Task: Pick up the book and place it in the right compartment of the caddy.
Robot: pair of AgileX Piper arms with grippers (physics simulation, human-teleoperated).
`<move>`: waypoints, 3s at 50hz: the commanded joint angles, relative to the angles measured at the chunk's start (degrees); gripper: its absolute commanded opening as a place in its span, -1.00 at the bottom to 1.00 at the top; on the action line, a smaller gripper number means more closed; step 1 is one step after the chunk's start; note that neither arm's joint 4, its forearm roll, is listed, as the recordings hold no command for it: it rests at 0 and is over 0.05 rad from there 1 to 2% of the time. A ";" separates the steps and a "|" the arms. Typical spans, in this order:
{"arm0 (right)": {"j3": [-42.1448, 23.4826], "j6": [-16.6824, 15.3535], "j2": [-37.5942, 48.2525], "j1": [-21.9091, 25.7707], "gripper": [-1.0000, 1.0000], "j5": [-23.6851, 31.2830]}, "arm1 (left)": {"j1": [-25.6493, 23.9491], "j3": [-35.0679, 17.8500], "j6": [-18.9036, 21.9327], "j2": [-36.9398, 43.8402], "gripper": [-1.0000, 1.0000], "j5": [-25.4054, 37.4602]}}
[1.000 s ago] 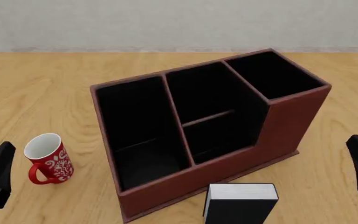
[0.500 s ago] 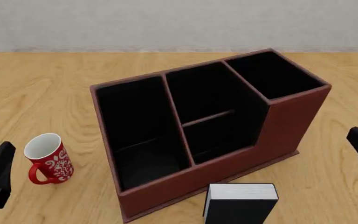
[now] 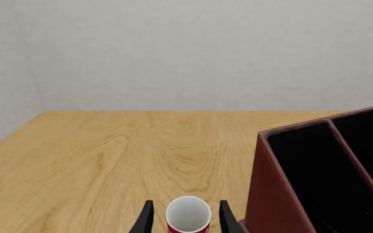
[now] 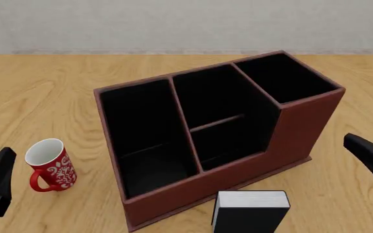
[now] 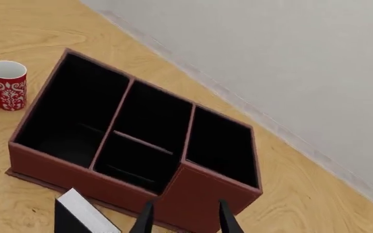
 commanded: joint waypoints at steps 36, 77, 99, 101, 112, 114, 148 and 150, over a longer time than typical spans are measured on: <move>-3.54 -8.11 12.93 10.08 1.00 6.03 | 0.00 0.00 0.00 0.00 1.00 0.00; -6.98 -8.53 21.15 17.51 1.00 12.07 | 0.00 0.00 0.00 0.00 1.00 0.00; -5.12 -7.20 24.40 20.16 1.00 10.77 | 0.00 0.00 0.00 0.00 1.00 0.00; -5.16 -6.71 25.01 20.80 1.00 10.52 | 0.00 0.00 0.00 0.00 1.00 0.00; -4.03 -5.32 27.71 22.70 1.00 8.47 | 0.00 0.00 0.00 0.00 1.00 0.00; -3.93 -4.89 28.20 23.09 1.00 8.21 | 0.00 0.00 0.00 0.00 1.00 0.00; -0.95 -0.92 33.91 25.90 1.00 3.20 | 0.00 0.00 0.00 0.00 1.00 0.00; -0.69 -0.87 34.18 25.71 1.00 2.82 | 0.00 0.00 0.00 0.00 1.00 0.00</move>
